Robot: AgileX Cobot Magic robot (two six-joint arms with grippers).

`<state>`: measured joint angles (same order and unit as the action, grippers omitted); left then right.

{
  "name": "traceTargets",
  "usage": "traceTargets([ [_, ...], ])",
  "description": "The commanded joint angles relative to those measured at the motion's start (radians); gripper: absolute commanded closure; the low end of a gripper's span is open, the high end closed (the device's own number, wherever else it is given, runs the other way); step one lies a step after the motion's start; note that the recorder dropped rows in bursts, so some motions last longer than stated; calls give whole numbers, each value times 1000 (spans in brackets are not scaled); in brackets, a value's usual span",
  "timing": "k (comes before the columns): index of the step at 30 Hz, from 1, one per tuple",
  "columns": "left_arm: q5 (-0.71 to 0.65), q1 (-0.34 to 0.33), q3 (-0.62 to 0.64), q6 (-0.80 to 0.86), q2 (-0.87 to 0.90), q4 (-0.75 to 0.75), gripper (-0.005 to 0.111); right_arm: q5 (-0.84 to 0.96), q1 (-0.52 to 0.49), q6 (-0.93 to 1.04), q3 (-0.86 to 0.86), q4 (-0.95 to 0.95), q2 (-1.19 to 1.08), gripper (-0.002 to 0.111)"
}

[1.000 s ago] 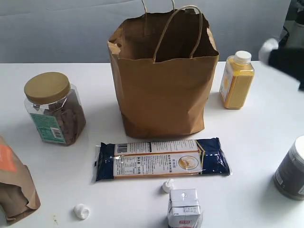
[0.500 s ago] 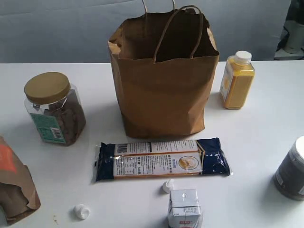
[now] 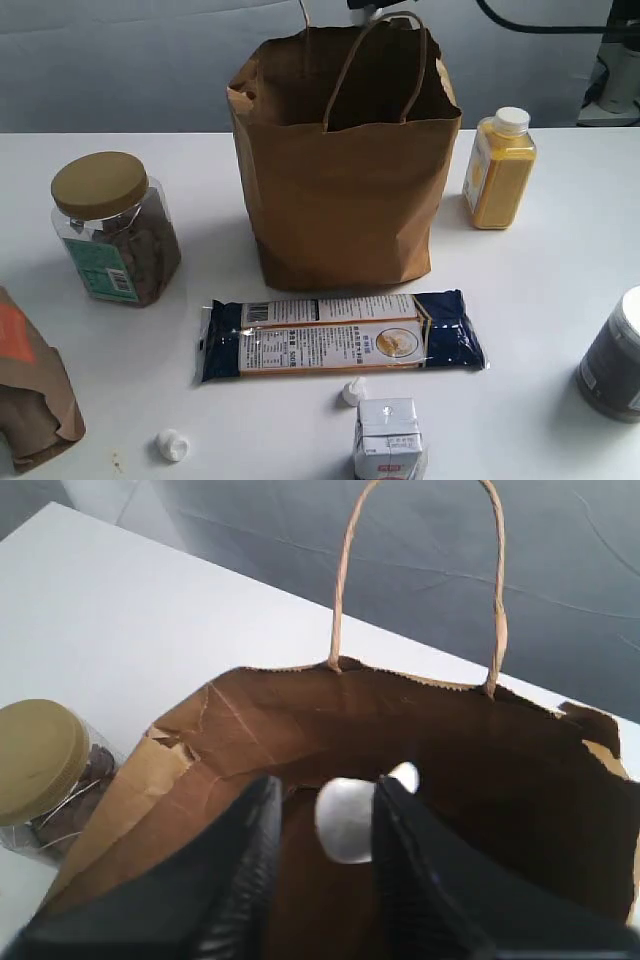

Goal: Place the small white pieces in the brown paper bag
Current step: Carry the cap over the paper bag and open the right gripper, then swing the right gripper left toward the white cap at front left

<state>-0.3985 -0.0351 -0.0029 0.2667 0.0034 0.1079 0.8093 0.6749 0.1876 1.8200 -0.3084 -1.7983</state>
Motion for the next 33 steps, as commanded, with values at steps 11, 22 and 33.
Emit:
traceTargets([
  [11, 6, 8, 3, -2, -3, 9, 107, -3, 1, -38, 9, 48, 59, 58],
  [22, 6, 8, 3, -2, -3, 9, 107, 151, 3, -258, -230, 477, 384, 108],
  [33, 6, 8, 3, -2, -3, 9, 107, 123, 145, -70, -633, 106, 589, 108],
])
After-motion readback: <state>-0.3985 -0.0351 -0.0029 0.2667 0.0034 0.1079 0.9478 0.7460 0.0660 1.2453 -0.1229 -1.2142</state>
